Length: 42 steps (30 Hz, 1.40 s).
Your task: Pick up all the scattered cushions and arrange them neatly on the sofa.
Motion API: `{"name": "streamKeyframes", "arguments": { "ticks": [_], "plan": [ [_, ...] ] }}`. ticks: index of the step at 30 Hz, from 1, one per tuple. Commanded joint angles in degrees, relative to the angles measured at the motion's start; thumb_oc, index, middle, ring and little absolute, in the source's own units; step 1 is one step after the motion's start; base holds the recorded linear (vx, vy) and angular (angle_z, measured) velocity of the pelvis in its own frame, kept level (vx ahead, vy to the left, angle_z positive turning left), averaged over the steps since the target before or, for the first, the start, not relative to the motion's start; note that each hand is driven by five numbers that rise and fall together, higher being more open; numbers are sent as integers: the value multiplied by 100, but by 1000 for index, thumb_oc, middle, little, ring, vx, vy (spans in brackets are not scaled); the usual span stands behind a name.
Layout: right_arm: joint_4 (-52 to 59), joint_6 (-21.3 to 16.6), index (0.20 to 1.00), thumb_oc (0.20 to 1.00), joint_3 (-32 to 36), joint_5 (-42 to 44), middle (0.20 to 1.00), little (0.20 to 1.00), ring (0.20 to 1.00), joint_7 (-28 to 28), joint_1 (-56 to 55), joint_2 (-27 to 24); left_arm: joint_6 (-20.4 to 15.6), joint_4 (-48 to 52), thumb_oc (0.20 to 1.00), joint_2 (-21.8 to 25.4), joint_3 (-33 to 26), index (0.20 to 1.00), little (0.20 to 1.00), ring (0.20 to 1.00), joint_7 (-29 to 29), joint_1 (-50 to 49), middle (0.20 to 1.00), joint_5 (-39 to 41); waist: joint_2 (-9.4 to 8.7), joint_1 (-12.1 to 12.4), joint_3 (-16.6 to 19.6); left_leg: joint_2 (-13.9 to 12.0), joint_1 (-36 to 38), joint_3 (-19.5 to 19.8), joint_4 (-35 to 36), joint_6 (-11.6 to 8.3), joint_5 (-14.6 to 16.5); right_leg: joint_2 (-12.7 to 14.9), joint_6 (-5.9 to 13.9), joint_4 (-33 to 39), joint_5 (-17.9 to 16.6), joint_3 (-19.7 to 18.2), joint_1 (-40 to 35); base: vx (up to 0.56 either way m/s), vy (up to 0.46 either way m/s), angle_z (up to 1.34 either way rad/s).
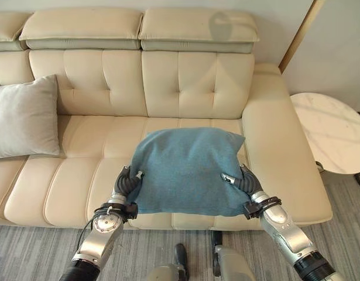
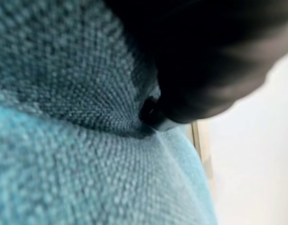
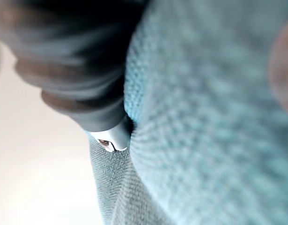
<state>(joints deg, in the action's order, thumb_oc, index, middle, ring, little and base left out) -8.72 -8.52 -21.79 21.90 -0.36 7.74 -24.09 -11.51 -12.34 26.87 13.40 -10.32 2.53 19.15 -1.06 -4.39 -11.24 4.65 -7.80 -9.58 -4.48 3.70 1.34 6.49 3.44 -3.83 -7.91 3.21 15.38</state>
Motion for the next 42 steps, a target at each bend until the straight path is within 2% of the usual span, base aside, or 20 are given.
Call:
{"name": "streamKeyframes", "arguments": {
  "ticks": [1, 6, 11, 18, 19, 20, 24, 29, 30, 31, 34, 37, 38, 42],
  "plan": [
    [569, -744, 200, 200, -283, 269, 200, 200, 200, 32, 937, 471, -827, 644, 200, -100, 308, 200, 200, 200, 61, 972, 200, -151, -77, -21, 288, -275, 95, 169, 117, -424, 407, -81, 357, -143, 507, -56, 285, 89, -35, -10],
    [257, -833, 200, 200, -308, 310, 200, 200, 200, -194, 1421, 671, -912, 260, 200, -162, 414, 200, 200, 200, -116, 1461, 200, -61, -27, 5, 288, -274, -10, 85, 239, -460, 325, -111, 366, 36, 444, -98, 337, 50, -22, -10],
    [-153, -953, 200, 200, -368, 276, 200, 200, 200, -571, 2286, 872, -970, -196, 200, -63, 520, 200, 200, 200, -603, 2355, 200, -194, 26, 73, 190, -249, -377, 60, 237, -453, 275, -124, 371, 47, 362, -198, 695, 11, -17, -5],
    [-1517, -1216, 200, 200, -242, 363, 200, 200, 200, -1549, 4827, 1191, -1366, -1316, 200, 40, 747, 200, 200, 200, -1540, 4775, 200, 324, 93, 307, -66, -244, -958, 220, 252, -511, 103, -98, 412, 35, 265, -142, 1203, -21, -27, 2],
    [-1530, -1222, 200, 200, -234, 367, 200, 200, 200, -1546, 4849, 1189, -1373, -1333, 200, 42, 754, 200, 200, 200, -1538, 4801, 200, 330, 89, 309, -83, -244, -956, 221, 249, -511, 103, -98, 412, 32, 266, -141, 1202, -7, -23, 12],
    [-1946, -1243, 200, 200, -234, 327, 200, 200, 200, -1792, 5600, 1205, -1426, -1783, 200, 80, 891, 200, 200, 200, -1674, 5592, 200, 460, 119, 361, -187, -259, -1056, 281, 281, -542, 39, -84, 430, 24, 270, -108, 1283, -1, -28, 11],
    [-2783, -1269, 200, 200, -356, 262, 200, 200, 200, -2121, 7076, 1123, -1508, -2738, 200, 199, 1067, 200, 200, 200, -1753, 6925, 200, 664, 131, 488, -334, -275, -1220, 421, 394, -607, -77, -81, 467, 12, 280, -27, 1451, 6, -45, 18],
    [-3613, -1263, 200, 200, -744, 313, 200, 200, 200, -2206, 8193, 1033, -1512, -3630, 200, 437, 1311, 200, 200, 200, -1788, 8001, 200, 750, 142, 579, -483, -284, -1409, 550, 480, -657, -183, -66, 497, -39, 298, 48, 1663, 9, -33, 12],
    [-4114, -1204, 840, 840, -995, 466, 840, 840, 840, -2114, 8541, 980, -1377, -4095, 1000, 469, 1501, 1000, 1000, 1000, -1654, 8344, 1000, 871, 164, 632, -538, -277, -1484, 613, 519, -669, -231, -69, 495, -59, 297, 77, 1747, -4, -65, 8],
    [-4464, -1165, 1000, 1000, -1062, 622, 1000, 1000, 1000, -2048, 8670, 924, -1286, -4480, 1000, 533, 1593, 1000, 1000, 1000, -1548, 8521, 1000, 931, 174, 656, -596, -281, -1536, 650, 538, -675, -264, -71, 496, -70, 290, 110, 1803, -11, -73, 17],
    [-4932, -1029, 1000, 1000, -1265, 907, 1000, 1000, 1000, -1758, 8683, 867, -1005, -5308, 1000, 720, 1776, 1000, 1000, 1000, -1198, 8730, 1000, 1039, 187, 676, -747, -280, -1677, 694, 566, -710, -335, -81, 488, -77, 284, 151, 1934, -14, -58, 29],
    [-5004, -927, 1000, 1000, -1328, 1021, 1000, 1000, 1000, -1578, 8489, 815, -894, -5498, 1000, 806, 1822, 1000, 1000, 1000, -1018, 8687, 1000, 1138, 204, 670, -821, -298, -1806, 711, 572, -735, -388, -75, 477, -81, 276, 177, 2047, -9, -47, 15],
    [-5084, -875, 1000, 1000, -1291, 1324, 1000, 1000, 1000, -1364, 8303, 776, -850, -5611, 1000, 906, 1790, 1000, 1000, 1000, -922, 8583, 1000, 1197, 213, 664, -913, -307, -1898, 724, 583, -753, -420, -94, 467, -85, 269, 188, 2138, -19, -35, 8],
    [-5097, -886, 1000, 1000, -1197, 1596, 1000, 1000, 1000, -1263, 8064, 669, -808, -5603, 1000, 1038, 1727, 1000, 1000, 1000, -829, 8316, 1000, 1256, 224, 661, -1018, -325, -2006, 731, 639, -787, -492, -127, 468, -68, 251, 211, 2256, -10, -17, 3]
  ]
}}
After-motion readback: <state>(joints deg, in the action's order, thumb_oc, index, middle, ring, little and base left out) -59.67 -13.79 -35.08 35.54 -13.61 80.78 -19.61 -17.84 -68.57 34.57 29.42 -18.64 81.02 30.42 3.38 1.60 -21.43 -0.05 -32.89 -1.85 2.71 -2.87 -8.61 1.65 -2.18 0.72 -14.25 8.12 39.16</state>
